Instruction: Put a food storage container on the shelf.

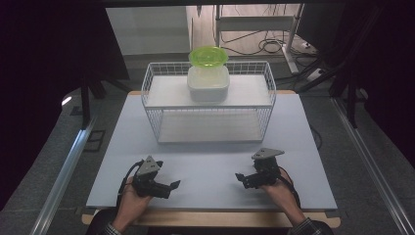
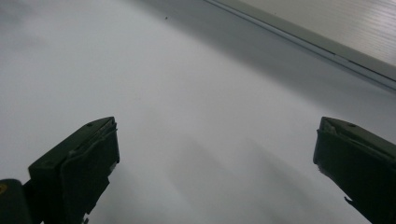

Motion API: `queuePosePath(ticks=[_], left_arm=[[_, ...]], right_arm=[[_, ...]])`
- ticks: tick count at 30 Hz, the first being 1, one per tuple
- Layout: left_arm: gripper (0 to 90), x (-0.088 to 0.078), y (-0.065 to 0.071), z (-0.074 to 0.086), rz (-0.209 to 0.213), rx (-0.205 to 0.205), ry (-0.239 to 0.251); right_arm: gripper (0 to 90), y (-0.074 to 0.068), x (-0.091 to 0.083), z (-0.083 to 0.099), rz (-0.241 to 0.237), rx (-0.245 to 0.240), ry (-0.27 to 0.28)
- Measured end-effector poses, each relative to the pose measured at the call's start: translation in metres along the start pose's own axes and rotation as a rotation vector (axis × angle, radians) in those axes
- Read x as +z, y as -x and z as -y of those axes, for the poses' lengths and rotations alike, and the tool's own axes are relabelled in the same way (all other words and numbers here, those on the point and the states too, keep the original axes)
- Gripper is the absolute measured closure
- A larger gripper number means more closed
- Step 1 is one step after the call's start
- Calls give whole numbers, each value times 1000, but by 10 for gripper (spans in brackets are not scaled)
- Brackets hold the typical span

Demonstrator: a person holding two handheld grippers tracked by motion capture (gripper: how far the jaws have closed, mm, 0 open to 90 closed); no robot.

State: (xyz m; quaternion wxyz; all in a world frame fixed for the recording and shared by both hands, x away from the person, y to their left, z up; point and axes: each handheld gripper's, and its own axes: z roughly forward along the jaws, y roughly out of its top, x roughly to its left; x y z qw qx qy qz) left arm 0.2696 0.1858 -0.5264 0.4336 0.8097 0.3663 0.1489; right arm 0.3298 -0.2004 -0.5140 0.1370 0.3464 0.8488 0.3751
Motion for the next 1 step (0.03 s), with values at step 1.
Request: queuePosePath(ticks=[1], left_arm=[[23, 0, 0, 0, 1, -1, 0]], right_arm=[[7, 0, 0, 0, 2, -2, -5]])
